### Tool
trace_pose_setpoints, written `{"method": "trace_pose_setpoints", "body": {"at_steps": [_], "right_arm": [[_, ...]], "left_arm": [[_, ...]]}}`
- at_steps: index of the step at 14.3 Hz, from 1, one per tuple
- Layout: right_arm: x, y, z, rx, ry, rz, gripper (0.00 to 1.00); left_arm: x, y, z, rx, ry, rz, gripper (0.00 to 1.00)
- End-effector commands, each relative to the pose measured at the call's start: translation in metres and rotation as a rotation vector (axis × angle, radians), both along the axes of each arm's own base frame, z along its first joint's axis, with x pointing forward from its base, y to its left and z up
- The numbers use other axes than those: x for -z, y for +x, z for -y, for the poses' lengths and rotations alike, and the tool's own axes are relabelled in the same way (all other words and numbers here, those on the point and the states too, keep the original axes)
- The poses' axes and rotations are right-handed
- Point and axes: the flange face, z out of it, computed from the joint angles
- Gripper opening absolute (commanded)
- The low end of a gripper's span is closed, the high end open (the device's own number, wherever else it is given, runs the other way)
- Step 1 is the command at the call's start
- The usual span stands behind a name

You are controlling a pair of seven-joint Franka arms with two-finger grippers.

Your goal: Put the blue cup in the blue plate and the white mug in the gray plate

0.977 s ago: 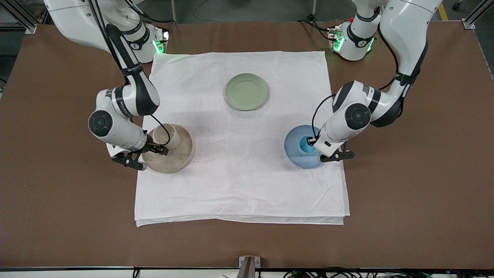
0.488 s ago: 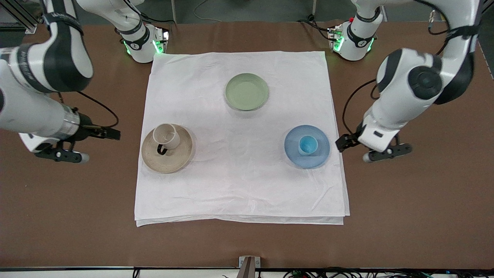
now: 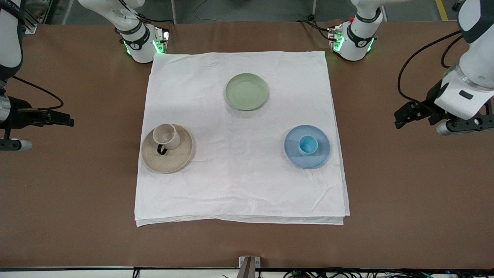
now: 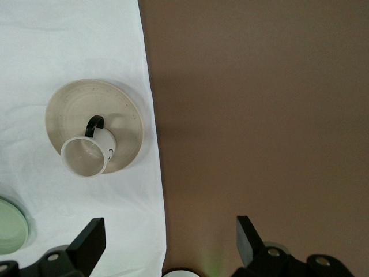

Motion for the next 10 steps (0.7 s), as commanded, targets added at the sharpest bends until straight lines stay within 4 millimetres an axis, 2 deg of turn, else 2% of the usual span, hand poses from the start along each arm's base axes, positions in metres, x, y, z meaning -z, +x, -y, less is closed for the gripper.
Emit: {"method": "trace_pose_setpoints", "body": {"at_steps": [1, 4, 7, 10], "right_arm": [[-0.026, -0.002, 0.009, 0.006, -0.027, 0.035, 1.00], [-0.034, -0.007, 0.005, 0.003, -0.007, 0.032, 1.00], [-0.041, -0.025, 0.007, -0.007, -0.006, 0.006, 1.00], [-0.042, -0.067, 0.020, 0.009, -0.003, 0.062, 1.00]], "left_arm": [[-0.027, -0.026, -0.010, 0.019, 0.001, -0.021, 1.00], [-0.039, -0.039, -0.011, 0.016, 0.005, -0.034, 1.00], [-0.047, -0.050, -0.011, 0.014, 0.008, -0.046, 1.00], [-0.046, -0.050, -0.010, 0.015, 0.008, -0.047, 1.00]]}}
